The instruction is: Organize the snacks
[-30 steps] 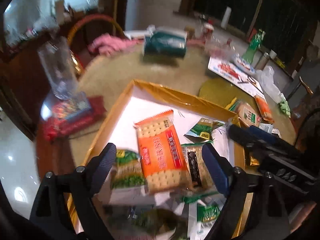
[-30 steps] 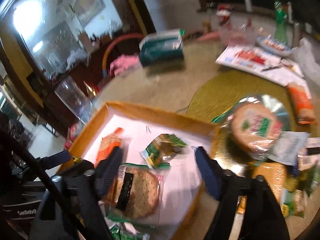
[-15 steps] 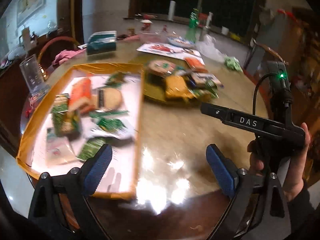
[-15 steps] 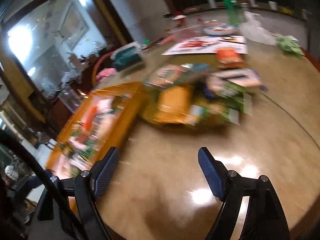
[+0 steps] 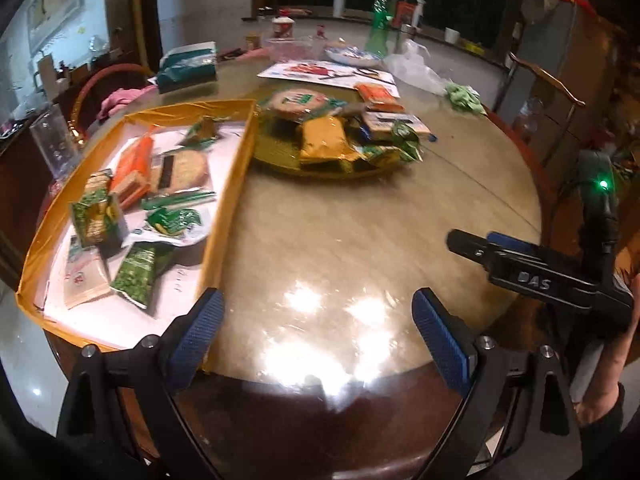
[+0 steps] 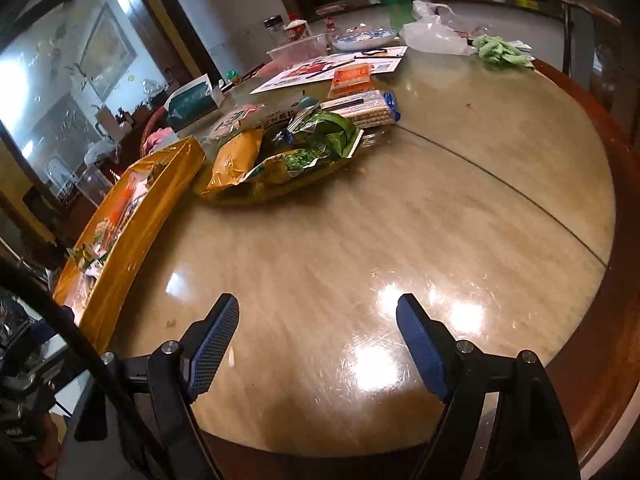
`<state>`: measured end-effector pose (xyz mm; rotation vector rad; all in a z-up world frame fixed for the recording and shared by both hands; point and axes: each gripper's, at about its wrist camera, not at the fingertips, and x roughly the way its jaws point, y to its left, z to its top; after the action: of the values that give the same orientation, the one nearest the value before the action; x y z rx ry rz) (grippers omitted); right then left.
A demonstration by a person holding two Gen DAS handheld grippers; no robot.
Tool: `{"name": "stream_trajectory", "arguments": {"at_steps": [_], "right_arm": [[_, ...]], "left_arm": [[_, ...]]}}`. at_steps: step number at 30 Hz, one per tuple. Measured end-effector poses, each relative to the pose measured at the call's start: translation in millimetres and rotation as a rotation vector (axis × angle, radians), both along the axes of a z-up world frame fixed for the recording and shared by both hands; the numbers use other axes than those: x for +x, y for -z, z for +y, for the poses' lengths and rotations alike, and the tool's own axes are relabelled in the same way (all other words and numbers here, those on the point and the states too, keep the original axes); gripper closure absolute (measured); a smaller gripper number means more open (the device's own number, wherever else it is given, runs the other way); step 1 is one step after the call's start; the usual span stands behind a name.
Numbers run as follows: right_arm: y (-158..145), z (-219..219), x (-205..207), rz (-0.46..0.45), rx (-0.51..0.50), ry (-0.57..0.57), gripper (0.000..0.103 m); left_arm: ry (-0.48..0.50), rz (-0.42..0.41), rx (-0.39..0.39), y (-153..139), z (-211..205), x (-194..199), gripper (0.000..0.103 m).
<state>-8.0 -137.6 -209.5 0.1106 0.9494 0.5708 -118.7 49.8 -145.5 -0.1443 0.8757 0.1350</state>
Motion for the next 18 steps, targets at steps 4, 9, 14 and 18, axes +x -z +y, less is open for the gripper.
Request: {"name": "stream_trajectory", "arguments": {"at_steps": [4, 9, 14, 18], "right_arm": [[4.1, 1.4, -4.9, -0.019, -0.023, -0.015, 0.022], [3.7, 0.0, 0.0, -0.004, -0.023, -0.007, 0.022], [3.4, -0.3, 9.7, 0.014, -0.022, 0.008, 0.022], [1.9, 4.6, 20.9, 0.019, -0.034, 0.008, 0.022]], "left_arm": [[0.008, -0.001, -0.012, -1.9, 0.5, 0.2, 0.008], [0.015, 0.006, -0.043, 0.4, 6.1, 4.9, 0.008], [0.010, 0.008, -0.068, 1.1, 14.8, 11.3, 0.008], [0.002, -0.007, -0.061, -4.8, 20.9, 17.3, 0.008]]}}
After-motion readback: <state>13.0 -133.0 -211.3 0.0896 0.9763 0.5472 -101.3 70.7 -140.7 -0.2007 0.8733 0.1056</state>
